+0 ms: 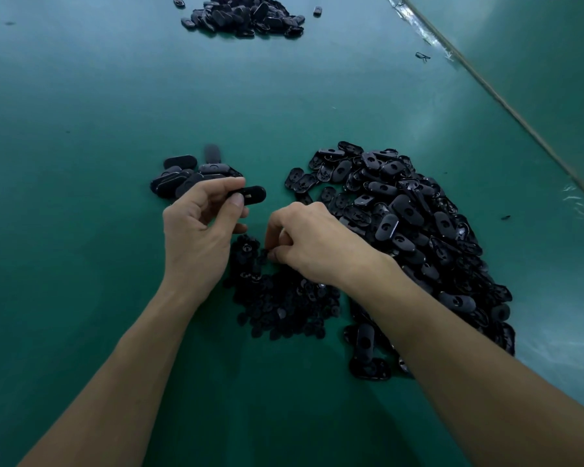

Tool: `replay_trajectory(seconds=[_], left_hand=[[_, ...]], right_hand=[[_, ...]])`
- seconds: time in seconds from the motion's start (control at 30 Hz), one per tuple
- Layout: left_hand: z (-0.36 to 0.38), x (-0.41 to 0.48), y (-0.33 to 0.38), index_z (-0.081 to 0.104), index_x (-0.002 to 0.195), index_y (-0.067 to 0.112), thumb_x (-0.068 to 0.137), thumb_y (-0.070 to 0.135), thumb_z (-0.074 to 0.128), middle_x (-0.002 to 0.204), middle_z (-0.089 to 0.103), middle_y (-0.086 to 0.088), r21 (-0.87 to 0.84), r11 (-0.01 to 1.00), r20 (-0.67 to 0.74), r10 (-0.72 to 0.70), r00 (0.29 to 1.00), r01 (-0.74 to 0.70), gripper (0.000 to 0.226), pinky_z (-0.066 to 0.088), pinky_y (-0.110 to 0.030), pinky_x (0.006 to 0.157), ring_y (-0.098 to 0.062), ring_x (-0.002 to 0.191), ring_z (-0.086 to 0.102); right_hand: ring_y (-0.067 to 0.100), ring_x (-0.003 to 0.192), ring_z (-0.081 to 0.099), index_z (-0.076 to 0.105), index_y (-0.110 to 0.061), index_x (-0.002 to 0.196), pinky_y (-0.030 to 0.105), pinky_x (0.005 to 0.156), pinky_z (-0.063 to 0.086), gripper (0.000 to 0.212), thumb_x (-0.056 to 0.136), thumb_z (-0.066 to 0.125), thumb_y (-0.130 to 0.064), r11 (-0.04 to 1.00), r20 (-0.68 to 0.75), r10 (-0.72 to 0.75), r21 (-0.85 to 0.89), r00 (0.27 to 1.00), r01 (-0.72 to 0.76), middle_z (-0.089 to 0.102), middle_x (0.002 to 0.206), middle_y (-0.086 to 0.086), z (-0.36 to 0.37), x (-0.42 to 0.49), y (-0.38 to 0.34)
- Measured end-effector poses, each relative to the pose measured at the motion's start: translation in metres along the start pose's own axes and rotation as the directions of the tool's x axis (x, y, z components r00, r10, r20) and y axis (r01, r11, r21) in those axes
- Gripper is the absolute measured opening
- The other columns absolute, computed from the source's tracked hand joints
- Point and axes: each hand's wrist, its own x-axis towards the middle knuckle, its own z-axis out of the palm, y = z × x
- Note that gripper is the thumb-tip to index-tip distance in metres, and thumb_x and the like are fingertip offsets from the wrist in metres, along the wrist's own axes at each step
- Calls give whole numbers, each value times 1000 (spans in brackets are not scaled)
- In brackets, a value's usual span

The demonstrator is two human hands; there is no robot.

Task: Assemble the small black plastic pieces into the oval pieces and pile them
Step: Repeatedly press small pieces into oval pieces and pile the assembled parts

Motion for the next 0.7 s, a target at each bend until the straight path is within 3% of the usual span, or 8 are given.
replay_trajectory(seconds=[0.07,0.17,0.5,0.7], left_hand=[[0,0,0,69,102,24,97,1,61,91,73,-2,0,1000,0,3,1000,-3,25,57,-21,66,-7,76,69],[0,0,0,70,103,25,97,2,61,91,73,0,1,1000,-1,8,1000,-8,26,57,-22,66,-8,77,69],[-1,0,-2,70,103,25,97,2,62,89,73,3,4,1000,-7,7,1000,-7,25,57,-22,66,-7,77,69],[-1,0,-3,70,104,24,97,2,62,91,73,2,-7,1000,-11,2,1000,-2,24,57,-22,66,-8,77,70]], right_hand=[[31,89,65,67,-19,101,45,82,58,6,96,65,-19,1000,4,2,4,1000,-2,63,104,11,1,0,0],[30,94,65,68,-16,113,45,85,57,18,99,61,-23,1000,-13,12,13,1000,-12,63,111,12,0,2,0],[29,97,64,71,-12,108,46,88,56,19,103,54,-20,999,-33,22,-40,999,-24,65,112,10,3,2,1],[24,96,54,52,-18,98,43,88,49,15,107,41,-23,1000,-124,16,25,992,-13,54,107,3,-2,0,-1]])
